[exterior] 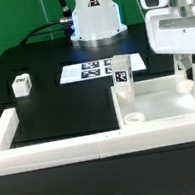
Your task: Assemble square table
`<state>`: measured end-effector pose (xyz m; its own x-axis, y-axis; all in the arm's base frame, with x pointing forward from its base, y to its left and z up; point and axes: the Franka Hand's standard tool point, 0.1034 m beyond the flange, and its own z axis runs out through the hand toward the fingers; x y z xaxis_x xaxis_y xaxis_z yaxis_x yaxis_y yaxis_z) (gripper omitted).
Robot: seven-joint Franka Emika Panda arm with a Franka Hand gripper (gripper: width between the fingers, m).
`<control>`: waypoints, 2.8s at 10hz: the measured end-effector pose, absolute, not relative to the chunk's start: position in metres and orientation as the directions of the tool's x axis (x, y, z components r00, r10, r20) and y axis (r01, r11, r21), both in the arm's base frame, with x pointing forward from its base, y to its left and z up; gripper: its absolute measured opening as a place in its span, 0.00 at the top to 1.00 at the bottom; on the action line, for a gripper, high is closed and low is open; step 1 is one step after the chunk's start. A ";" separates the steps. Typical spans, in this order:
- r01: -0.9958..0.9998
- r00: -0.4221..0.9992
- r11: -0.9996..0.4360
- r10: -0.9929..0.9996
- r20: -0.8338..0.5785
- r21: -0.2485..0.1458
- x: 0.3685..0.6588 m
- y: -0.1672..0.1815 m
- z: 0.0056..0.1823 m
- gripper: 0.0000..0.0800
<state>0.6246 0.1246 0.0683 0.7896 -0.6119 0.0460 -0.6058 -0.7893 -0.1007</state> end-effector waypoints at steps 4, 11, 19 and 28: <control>-0.297 0.951 -0.953 -0.301 0.072 -0.062 0.632 0.111 0.074 0.19; -0.625 0.776 -0.776 -0.630 0.043 -0.085 0.632 0.112 0.074 0.64; -0.987 -0.102 0.118 -0.985 -0.141 -0.110 0.626 0.111 0.072 0.64; -0.919 -0.378 0.390 -0.913 -0.153 -0.057 0.623 0.106 0.071 0.51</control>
Offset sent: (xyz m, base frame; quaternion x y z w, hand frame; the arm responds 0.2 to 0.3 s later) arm 0.0000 0.0000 0.0000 0.0000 0.0000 -0.0650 0.9979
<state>0.6232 0.1060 0.0708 -0.3780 -0.9131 -0.1530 -0.9190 0.3900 -0.0571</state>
